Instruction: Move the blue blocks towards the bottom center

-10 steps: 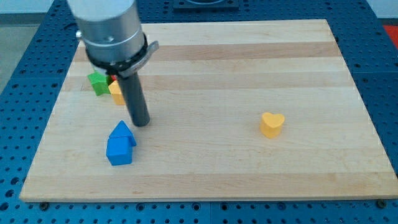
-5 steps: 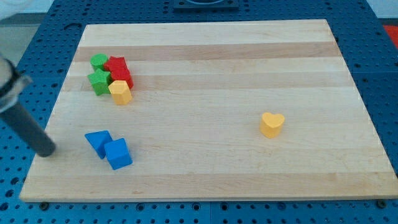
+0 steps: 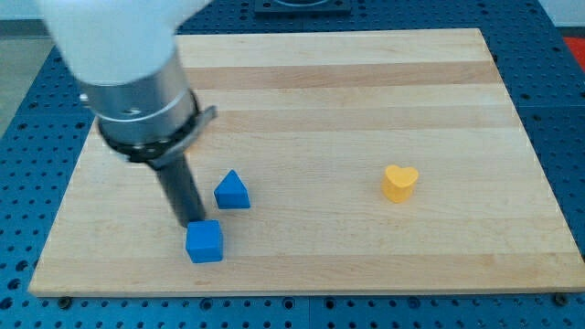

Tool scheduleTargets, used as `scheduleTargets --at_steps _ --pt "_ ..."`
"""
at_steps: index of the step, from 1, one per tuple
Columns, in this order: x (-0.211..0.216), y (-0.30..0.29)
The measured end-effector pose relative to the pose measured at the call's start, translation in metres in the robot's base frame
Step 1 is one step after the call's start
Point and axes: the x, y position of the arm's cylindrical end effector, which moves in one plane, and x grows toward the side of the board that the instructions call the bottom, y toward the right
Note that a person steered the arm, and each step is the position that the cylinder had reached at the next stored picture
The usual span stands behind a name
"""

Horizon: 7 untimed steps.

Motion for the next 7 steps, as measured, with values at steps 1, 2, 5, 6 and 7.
scheduleTargets --at_steps 1,2,5,6,7 --pt "0.01 -0.041" --pt "0.032 -0.053" --pt "0.032 0.056" --pt "0.031 0.058" --pt "0.004 0.081"
